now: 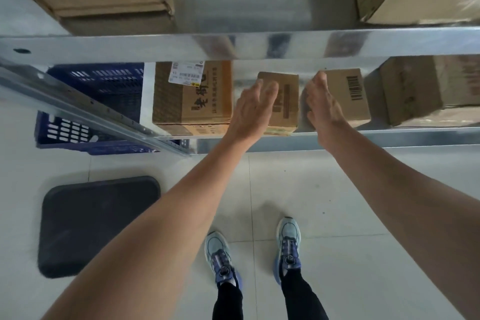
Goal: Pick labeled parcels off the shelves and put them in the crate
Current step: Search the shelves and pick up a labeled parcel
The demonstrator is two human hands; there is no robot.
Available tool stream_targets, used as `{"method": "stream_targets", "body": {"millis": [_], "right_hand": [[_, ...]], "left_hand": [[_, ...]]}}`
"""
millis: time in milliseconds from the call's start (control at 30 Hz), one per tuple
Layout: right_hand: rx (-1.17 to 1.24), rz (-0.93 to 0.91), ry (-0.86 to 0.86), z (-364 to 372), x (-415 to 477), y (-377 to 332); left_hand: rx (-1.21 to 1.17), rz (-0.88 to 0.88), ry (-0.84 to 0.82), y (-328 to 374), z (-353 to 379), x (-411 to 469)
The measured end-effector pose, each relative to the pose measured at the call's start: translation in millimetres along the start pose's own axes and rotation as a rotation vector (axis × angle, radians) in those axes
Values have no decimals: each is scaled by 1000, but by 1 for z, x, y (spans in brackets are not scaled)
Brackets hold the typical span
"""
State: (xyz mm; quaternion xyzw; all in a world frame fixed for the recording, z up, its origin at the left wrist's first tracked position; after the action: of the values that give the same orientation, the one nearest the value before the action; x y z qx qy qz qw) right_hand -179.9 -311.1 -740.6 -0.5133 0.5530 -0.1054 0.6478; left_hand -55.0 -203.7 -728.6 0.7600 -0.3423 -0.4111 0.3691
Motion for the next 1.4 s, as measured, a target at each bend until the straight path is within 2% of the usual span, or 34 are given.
{"method": "stream_targets", "body": {"millis": [100,200,333,467,633,767,1000,1267,1400], "right_hand": [[11,70,-16,-13,33,26],[-7,123,-110,-7,39,29],[-13,167,-201,-2,40,29],[0,141,-187,-10,37,27],[109,20,-180,-19,31,18],[205,-25,-177,-25,28,17],[165,43,-209,-34,26,32],[132,5,-236,-37,27,32],[155,18,-243,-38,29,38]], "left_hand": [[-13,-183,1,-11,18,14],[-194,-361,-9,-22,26,24],[-415,-456,-25,-24,32,26],[-523,-428,22,-15,32,17],[-613,-281,77,1,23,9],[-638,-275,149,-11,18,15],[-621,-362,37,-22,35,10],[-697,-302,133,-15,36,10],[-726,-295,122,-19,40,7]]}}
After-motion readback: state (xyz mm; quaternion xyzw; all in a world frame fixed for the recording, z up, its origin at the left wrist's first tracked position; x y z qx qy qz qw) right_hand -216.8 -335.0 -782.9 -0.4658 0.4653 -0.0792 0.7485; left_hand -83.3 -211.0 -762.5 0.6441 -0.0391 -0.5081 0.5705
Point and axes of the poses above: each hand's wrist, its own x-axis towards the middle knuckle, its own z-axis out of the palm, y = z × x, the point moved 4 cm from there along x, towards the middle knuckle, and after that the axes turned 5 degrees about -y, right-handed, at the moved point
